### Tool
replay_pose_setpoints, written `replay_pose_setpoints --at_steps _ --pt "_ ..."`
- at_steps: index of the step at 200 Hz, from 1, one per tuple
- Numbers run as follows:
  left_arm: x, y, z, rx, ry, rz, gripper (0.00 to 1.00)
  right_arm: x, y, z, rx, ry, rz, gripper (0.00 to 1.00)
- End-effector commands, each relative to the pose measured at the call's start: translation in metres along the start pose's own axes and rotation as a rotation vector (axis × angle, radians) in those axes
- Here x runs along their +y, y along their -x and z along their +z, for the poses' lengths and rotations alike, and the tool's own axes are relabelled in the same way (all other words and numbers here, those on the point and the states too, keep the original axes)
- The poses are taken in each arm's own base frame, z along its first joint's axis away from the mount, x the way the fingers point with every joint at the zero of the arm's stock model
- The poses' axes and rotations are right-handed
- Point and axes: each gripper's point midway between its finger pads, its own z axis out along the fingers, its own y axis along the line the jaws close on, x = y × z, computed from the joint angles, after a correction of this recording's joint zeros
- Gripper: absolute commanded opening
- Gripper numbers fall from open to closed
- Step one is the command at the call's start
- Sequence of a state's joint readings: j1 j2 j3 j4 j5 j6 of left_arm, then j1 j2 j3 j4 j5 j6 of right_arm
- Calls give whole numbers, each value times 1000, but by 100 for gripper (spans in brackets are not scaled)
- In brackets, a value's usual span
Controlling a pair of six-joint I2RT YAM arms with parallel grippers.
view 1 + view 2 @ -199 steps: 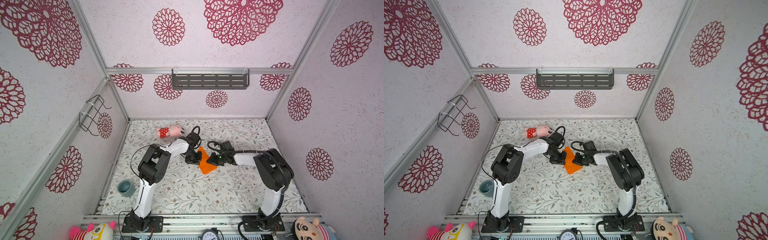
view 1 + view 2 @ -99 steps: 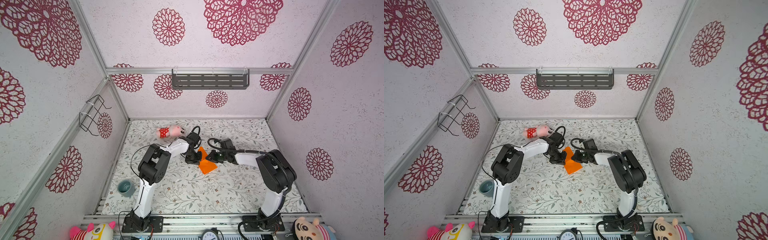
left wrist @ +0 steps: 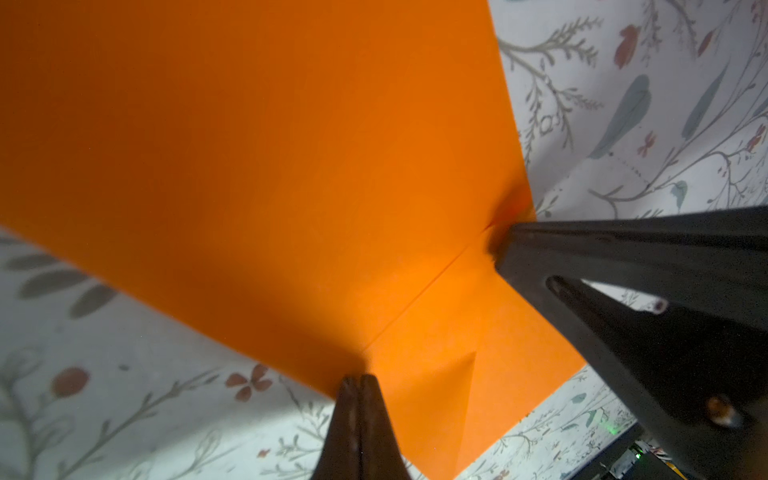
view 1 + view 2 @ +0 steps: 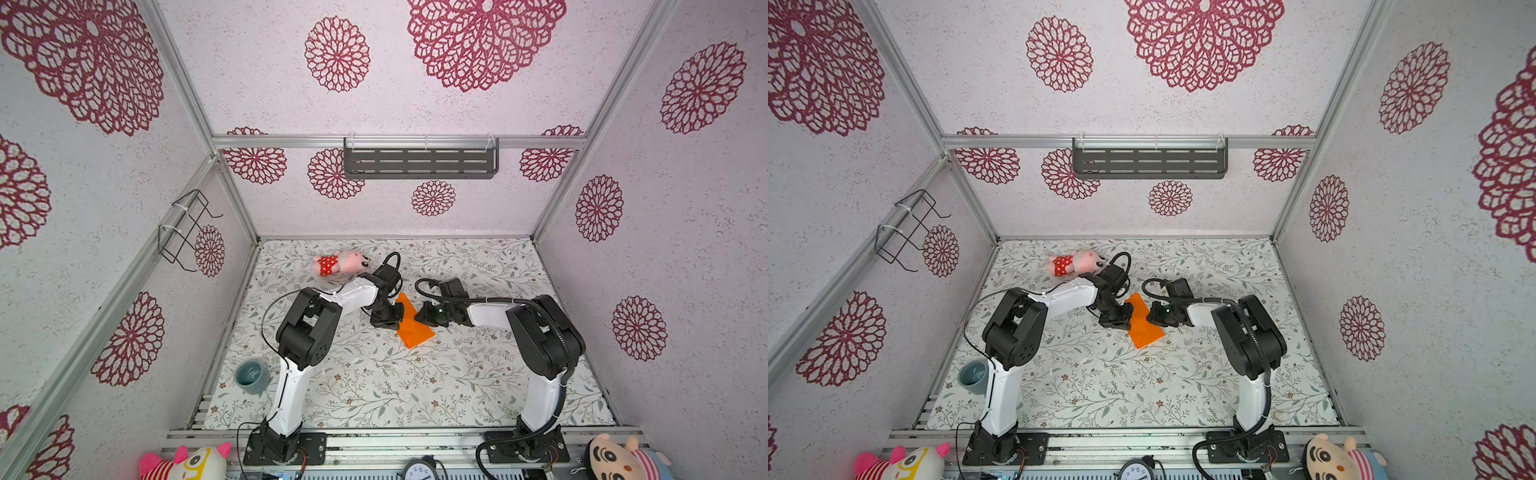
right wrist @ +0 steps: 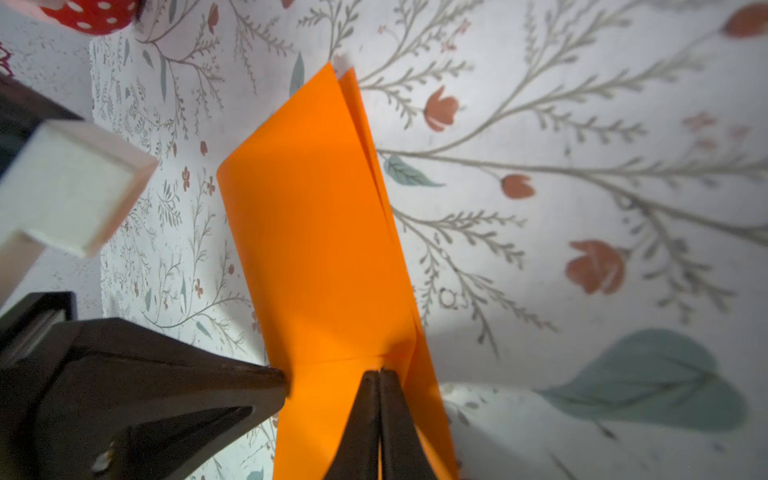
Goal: Fold a paper plane with a square sheet of paper (pick it up from the middle)
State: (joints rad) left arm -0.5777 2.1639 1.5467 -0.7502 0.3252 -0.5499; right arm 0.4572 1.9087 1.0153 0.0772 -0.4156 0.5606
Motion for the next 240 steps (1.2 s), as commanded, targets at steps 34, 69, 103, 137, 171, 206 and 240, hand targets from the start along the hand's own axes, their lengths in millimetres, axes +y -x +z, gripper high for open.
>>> replay_pose_setpoints --at_steps 34,69,103,137,171,206,240 --pt "43 -25 28 103 146 -33 0 5 19 -32 -82 12 -11 9" --pt "43 -23 27 101 145 -30 0 33 13 -25 -40 114 -43 10" --pt "42 -22 26 100 143 -26 0 34 10 -11 -13 118 -31 10" --pt "39 -20 25 96 136 -20 0 19 8 -1 -2 65 -10 9" --pt "23 -7 16 55 82 -22 0 -1 -4 4 -1 0 28 8" --pt "-7 23 -15 -59 -62 -58 3 -1 -21 -3 -33 3 133 8" --pt "-35 43 -50 -175 -230 -112 20 7 -33 -3 -84 -25 306 9"
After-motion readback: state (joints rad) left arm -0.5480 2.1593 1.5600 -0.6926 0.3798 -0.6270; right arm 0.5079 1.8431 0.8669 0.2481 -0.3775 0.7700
